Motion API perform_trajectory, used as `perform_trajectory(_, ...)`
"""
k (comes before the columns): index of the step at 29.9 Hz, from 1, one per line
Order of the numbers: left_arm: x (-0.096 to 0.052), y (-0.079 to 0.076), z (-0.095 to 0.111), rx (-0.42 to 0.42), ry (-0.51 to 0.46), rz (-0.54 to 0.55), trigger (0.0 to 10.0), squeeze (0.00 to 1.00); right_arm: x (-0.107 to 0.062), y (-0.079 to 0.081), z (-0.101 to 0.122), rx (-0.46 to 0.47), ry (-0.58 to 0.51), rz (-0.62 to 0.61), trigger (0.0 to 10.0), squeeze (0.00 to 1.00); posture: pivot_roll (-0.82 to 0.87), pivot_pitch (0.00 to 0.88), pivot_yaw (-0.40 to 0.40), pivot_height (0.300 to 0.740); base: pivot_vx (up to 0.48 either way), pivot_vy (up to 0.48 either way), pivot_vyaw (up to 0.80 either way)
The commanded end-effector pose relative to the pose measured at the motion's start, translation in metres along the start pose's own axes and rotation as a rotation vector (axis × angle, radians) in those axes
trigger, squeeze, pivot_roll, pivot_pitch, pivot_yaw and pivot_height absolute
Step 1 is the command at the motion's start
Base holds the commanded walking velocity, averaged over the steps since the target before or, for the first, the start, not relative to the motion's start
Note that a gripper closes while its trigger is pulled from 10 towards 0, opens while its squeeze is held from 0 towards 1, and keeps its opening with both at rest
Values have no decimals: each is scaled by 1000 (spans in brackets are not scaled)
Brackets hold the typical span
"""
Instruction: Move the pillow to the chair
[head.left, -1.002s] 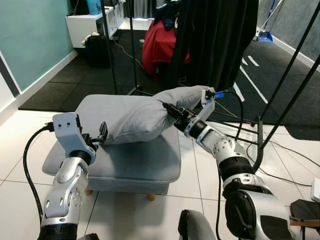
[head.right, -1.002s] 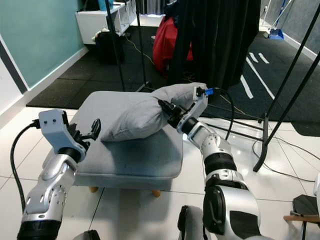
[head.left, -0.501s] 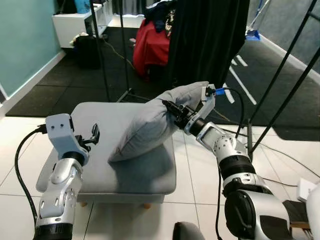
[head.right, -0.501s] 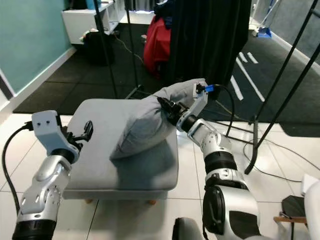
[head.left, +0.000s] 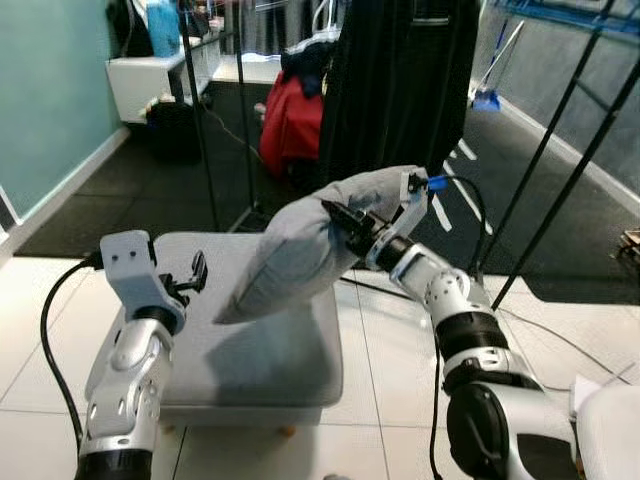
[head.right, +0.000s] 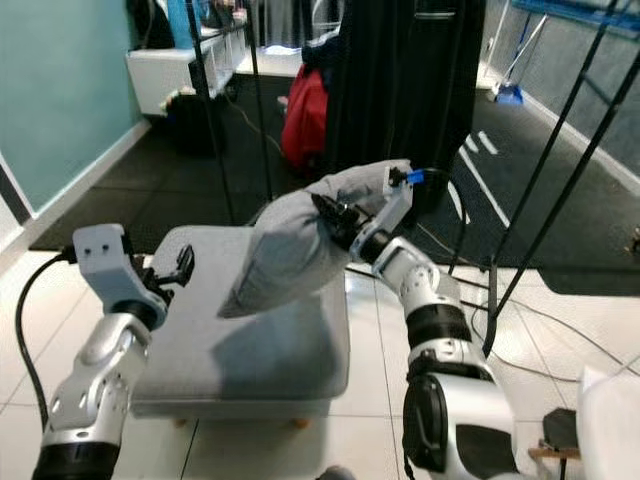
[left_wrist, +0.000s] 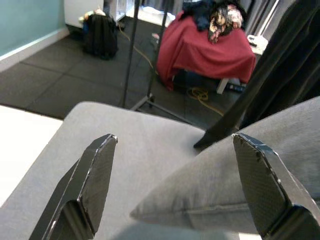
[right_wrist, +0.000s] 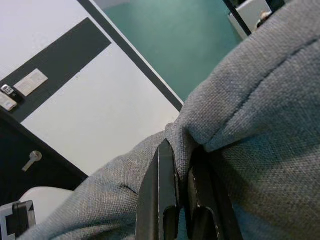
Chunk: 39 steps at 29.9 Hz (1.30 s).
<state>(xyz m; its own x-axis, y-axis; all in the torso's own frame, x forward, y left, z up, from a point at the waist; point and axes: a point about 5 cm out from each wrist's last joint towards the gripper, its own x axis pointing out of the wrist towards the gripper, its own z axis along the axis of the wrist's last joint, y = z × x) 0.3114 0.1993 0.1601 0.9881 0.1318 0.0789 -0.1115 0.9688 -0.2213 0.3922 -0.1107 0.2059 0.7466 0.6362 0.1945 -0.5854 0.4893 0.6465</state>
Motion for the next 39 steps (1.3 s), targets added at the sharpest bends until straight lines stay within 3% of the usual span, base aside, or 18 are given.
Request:
perform_trajectory(1, -1, 1, -5, 8, 16, 5, 10000, 0, 4, 10, 11, -21, -40, 51, 0, 0, -154, 0, -65, 675, 0, 0, 0)
perform_trajectory(17, -3, -4, -9, 9, 28, -18, 10000, 0, 2, 3, -2, -12, -8, 6, 0, 0, -155, 0, -64, 740, 0, 0, 0)
perform_trajectory(36, -1, -4, -9, 9, 25, -22, 10000, 0, 3, 3, -2, -25, -15, -6, 0, 0, -155, 0, -65, 740, 0, 0, 0)
perform_trajectory(37, -1, -5, -9, 8, 26, -24, 10000, 0, 3, 1, -2, -33, -17, -34, 745, 0, -159, 0, -64, 740, 0, 0, 0)
perform_trajectory(39, -1, -5, -9, 8, 26, -24, 10000, 0, 3, 1, -2, -33, -17, -34, 745, 0, -159, 0, -64, 740, 0, 0, 0)
